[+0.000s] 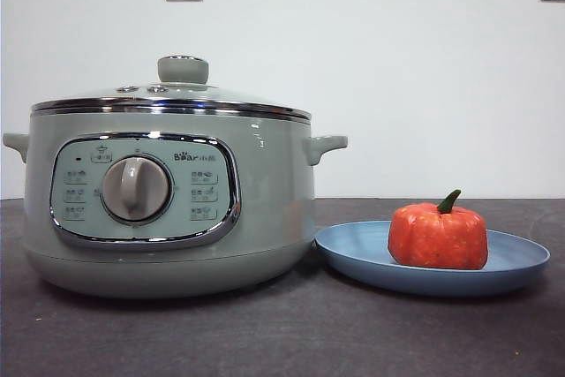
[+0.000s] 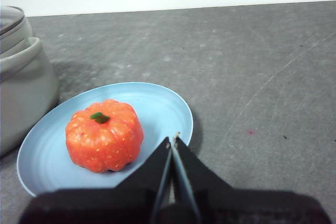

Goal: Take the pumpkin out from the steamer,put the pumpkin in the blue plate,close the lid

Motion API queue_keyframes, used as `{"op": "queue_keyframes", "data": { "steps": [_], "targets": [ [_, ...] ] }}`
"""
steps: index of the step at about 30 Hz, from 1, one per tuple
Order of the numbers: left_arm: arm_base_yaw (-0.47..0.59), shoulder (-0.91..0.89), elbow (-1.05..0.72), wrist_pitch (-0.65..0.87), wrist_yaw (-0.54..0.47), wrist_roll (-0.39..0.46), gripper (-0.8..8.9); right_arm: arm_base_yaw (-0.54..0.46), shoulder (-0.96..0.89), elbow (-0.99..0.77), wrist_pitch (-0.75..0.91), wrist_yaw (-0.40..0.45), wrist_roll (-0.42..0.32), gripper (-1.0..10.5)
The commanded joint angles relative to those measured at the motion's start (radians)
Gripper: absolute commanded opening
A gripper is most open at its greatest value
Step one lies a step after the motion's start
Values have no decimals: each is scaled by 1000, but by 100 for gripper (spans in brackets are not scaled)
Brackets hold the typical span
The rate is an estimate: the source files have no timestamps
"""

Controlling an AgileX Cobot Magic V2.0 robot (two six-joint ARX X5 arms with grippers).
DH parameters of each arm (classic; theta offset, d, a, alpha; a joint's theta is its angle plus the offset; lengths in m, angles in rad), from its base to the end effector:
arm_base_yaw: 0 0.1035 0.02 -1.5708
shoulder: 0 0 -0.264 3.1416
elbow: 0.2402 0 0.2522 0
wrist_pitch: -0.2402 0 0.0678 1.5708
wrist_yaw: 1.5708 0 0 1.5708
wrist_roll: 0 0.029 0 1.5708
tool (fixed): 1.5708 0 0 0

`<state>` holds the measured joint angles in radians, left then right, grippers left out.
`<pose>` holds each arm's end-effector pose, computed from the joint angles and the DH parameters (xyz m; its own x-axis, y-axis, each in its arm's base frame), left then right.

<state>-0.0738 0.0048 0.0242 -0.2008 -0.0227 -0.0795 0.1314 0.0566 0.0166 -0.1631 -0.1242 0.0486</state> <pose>0.0947 -0.0063 0.1520 0.9823 -0.0499 -0.1804 0.0370 0.9966 -0.0740 0.0969 0.0164 0.1491 0.9473 0.2502 -0.2001 -0.2403 0.9680 0.0725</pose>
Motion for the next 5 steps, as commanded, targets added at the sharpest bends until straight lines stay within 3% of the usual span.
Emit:
{"op": "queue_keyframes", "data": {
  "steps": [1,5],
  "targets": [
    [3,-3,-13,-3,1,-6,-4,1,0,-9,-10,0,11,-16],
    [3,-3,-13,-3,1,-6,-4,1,0,-9,-10,0,10,-16]
  ]
}}
